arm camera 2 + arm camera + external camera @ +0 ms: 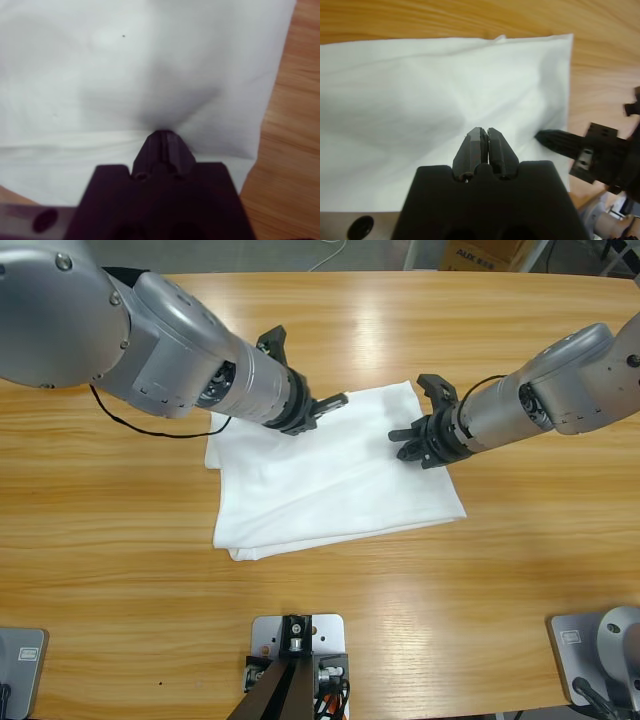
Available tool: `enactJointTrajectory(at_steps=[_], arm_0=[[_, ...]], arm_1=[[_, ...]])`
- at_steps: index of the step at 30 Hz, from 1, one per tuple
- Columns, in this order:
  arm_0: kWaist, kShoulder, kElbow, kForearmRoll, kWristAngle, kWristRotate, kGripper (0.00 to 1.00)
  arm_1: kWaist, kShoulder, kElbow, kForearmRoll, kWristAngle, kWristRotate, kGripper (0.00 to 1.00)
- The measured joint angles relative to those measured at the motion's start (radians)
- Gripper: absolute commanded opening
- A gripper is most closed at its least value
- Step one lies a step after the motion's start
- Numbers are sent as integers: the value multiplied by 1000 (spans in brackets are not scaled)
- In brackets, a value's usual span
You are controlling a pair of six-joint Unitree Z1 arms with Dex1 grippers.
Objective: Fold clothes
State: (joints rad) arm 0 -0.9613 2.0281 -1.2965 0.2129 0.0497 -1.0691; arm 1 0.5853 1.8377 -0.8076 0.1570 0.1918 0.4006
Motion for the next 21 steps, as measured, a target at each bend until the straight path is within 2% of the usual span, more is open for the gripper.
enactJointTrajectory(at_steps=[10,21], arm_0=[[79,8,151,2,10,-70,0],[102,-149,400,-1,80,-114,0]], arm_1=[[-12,0,1,-1,0,-4,0],[-15,0,2,-3,0,-10,0]])
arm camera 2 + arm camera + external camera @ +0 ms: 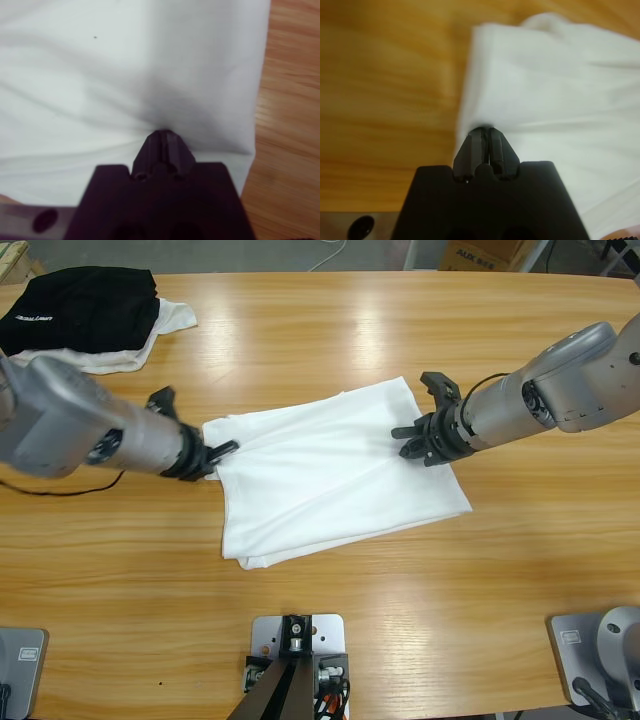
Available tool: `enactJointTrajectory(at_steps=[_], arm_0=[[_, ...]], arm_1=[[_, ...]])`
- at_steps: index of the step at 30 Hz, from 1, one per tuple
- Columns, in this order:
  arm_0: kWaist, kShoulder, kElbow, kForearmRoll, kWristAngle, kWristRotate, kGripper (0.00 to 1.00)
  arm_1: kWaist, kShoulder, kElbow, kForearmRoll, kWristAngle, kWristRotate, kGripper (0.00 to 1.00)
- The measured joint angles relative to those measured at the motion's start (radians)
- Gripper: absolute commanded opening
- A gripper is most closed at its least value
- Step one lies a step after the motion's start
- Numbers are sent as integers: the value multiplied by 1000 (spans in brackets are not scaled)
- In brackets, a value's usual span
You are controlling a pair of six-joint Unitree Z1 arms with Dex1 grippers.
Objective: Fold clothes
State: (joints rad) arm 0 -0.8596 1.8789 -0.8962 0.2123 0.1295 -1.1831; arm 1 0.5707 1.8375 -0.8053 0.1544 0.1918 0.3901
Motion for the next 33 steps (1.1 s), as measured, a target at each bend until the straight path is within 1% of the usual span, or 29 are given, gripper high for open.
enactJointTrajectory(at_steps=[3,7,11,12,13,14,15,18,21,23,25,27,28,30,33], arm_0=[[6,-30,48,-3,12,-7,0],[32,-72,68,-3,22,0,0],[76,-183,62,-2,22,90,0],[80,-218,53,-1,21,122,0],[82,-254,41,3,13,153,0],[81,-291,28,7,-3,183,0],[74,-326,17,14,-20,209,0],[11,-404,-8,50,-63,243,0],[-94,-437,-18,84,-80,246,0],[-149,-441,-19,110,-86,241,0],[-184,-442,-23,139,-92,235,0],[-196,-445,-37,174,-96,234,0],[-197,-448,-46,193,-96,234,0],[-199,-464,-64,236,-96,234,0],[-200,-503,-71,308,-102,234,0]], arm_1=[[-2,0,1,0,0,-1,0],[-2,0,1,0,0,-3,0],[-3,-6,3,0,0,-6,0],[-5,-12,7,0,0,-6,33],[-8,-21,12,5,0,-6,535],[-13,-35,17,23,0,-6,890],[-18,-48,18,50,0,-6,987],[-32,-129,3,183,0,8,1000],[-53,-222,-58,301,-11,65,1000],[-103,-284,-80,361,-18,141,1000],[-172,-319,-80,380,-19,210,1000],[-259,-315,-52,341,6,235,1000],[-305,-305,-23,301,37,236,1000],[-385,-265,35,201,138,224,1000],[-452,-181,113,53,267,200,995]])
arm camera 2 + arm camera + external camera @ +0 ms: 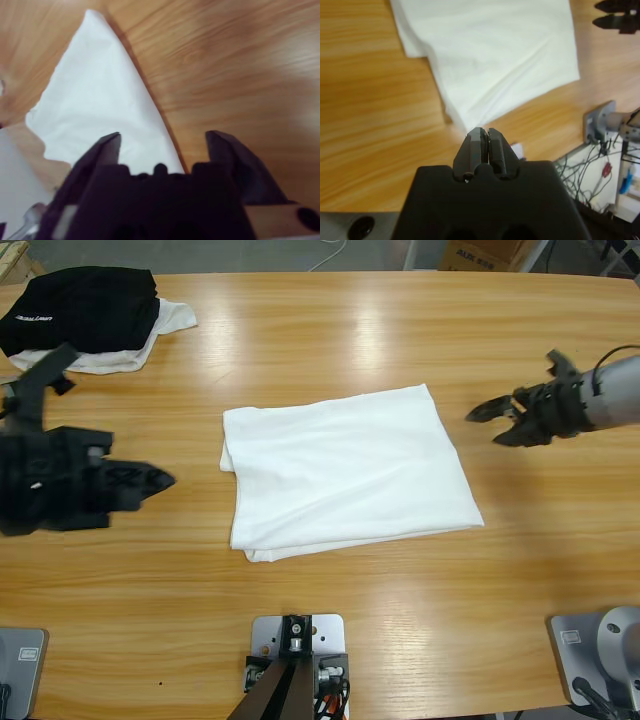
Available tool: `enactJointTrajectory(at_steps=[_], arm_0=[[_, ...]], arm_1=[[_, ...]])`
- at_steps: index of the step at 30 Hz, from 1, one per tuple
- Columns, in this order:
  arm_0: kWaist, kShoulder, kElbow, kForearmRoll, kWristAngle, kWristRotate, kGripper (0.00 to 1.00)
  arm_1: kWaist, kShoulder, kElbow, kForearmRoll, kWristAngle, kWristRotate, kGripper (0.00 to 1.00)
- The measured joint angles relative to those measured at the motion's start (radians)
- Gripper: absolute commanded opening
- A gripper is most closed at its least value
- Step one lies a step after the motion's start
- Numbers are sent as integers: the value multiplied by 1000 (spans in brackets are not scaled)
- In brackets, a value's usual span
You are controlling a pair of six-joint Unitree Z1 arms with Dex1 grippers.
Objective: Fold clothes
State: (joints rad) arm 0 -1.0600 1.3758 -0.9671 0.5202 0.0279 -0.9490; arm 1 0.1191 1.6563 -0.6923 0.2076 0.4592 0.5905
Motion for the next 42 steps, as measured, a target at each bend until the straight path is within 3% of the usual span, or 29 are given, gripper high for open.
enactJointTrajectory(at_steps=[4,8,14,17,19,25,28,31,32,35,38,42], arm_0=[[0,-56,0,75,-3,0,0],[0,-70,0,93,-3,0,0],[0,-74,2,95,-3,-3,0],[0,-89,6,102,-4,-8,0],[0,-93,6,102,-4,-14,0],[0,-94,6,102,-4,-20,0],[0,-95,7,102,-4,-27,0],[0,-99,9,102,-4,-28,0],[0,-100,9,102,-4,-29,0],[0,-100,10,102,-4,-30,0],[0,-100,15,102,-4,-33,0],[-1,-104,29,102,-4,-43,0]], arm_1=[[-50,76,92,-131,142,-42,840],[-81,100,181,-280,280,-63,825],[-93,174,232,-406,378,-72,779],[-97,192,239,-439,393,-72,715],[-97,204,239,-458,396,-72,576],[-97,241,244,-510,396,-72,559],[-96,269,256,-565,397,-72,465],[-93,283,265,-606,405,-72,203],[-93,286,267,-612,407,-72,165],[-93,305,277,-645,411,-72,154],[-93,324,299,-687,420,-72,0],[-92,325,306,-702,432,-72,0]])
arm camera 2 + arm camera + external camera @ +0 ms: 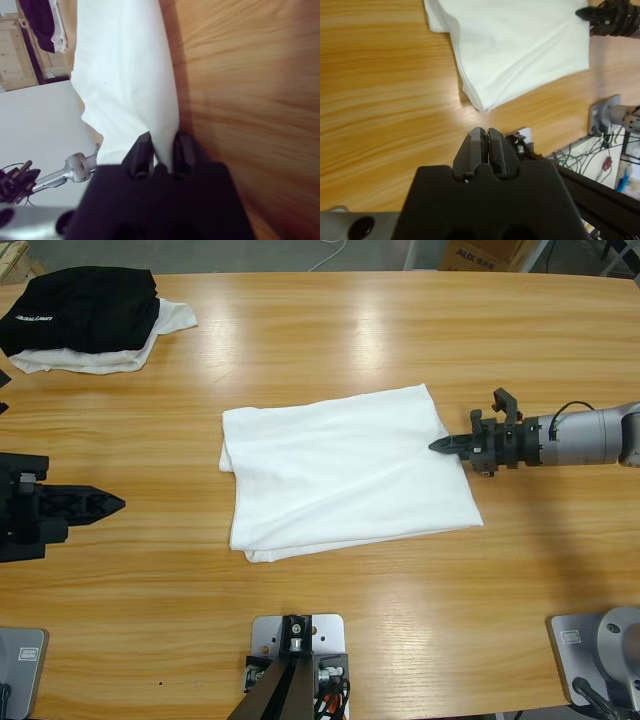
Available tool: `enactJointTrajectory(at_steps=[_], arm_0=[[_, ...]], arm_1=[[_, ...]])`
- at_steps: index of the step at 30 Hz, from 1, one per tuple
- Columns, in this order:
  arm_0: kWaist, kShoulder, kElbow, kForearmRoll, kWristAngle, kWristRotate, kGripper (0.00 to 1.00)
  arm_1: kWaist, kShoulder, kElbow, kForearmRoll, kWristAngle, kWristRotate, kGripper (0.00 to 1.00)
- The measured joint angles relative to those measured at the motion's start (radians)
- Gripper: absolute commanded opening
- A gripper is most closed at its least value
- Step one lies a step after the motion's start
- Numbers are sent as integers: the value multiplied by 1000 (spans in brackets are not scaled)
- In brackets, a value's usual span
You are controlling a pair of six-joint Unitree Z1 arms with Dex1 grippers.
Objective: Fold clothes
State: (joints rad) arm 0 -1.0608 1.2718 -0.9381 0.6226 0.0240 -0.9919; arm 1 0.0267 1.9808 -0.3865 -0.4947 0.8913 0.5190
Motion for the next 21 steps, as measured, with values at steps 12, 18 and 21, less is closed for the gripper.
enactJointTrajectory(at_steps=[12,18,21], arm_0=[[-15,-7,42,0,0,-37,0],[-18,-14,57,-1,0,-38,0],[-18,-15,64,-4,0,-38,0]], arm_1=[[12,-277,-143,608,-356,-3,0],[19,-375,-363,1023,-687,-28,0],[20,-397,-476,1198,-875,-35,0]])
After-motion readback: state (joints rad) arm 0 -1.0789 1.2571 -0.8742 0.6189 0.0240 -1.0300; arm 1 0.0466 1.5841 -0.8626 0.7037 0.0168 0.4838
